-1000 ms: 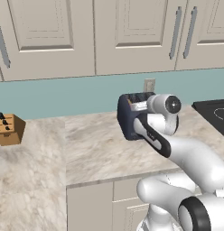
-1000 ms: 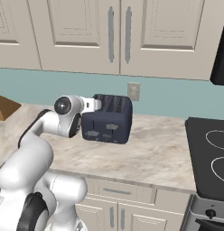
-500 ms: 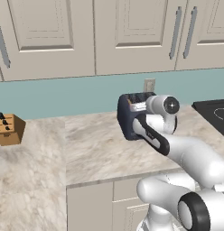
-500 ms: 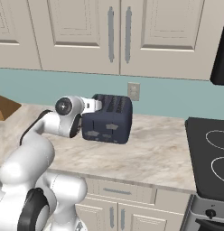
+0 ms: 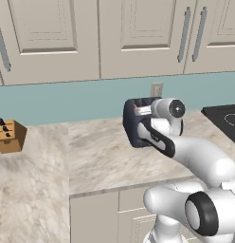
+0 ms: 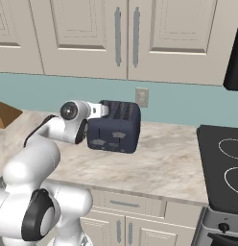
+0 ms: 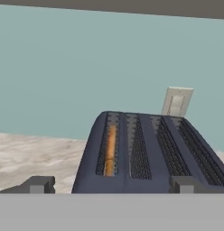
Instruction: Start the toaster. Once the lever pops up, take the bread to the plate on the dining counter.
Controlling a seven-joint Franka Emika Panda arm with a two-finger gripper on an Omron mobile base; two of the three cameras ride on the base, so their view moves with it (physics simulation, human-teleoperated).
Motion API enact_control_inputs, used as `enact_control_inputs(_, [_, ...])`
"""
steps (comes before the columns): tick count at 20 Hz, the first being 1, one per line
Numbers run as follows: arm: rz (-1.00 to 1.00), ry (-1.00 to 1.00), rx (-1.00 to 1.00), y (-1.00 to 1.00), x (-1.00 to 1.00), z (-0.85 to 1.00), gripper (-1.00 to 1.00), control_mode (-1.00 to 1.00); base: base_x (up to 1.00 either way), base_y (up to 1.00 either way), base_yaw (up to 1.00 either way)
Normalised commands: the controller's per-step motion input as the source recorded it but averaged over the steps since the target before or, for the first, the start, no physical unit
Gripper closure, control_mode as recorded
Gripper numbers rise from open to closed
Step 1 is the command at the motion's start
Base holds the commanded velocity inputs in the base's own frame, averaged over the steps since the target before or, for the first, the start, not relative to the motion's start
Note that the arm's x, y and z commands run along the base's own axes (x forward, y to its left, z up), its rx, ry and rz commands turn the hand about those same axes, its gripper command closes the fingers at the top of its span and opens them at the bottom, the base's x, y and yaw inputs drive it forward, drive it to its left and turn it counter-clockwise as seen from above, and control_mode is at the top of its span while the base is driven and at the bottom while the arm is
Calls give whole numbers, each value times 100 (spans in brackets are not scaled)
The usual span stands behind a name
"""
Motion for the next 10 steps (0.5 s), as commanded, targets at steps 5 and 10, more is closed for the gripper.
enact_control_inputs(5, [-3, 4, 4, 11, 2, 0, -100, -100, 0, 0, 0])
enact_control_inputs(10, [-1, 2, 4, 4, 0, 0, -100, -100, 0, 0, 0])
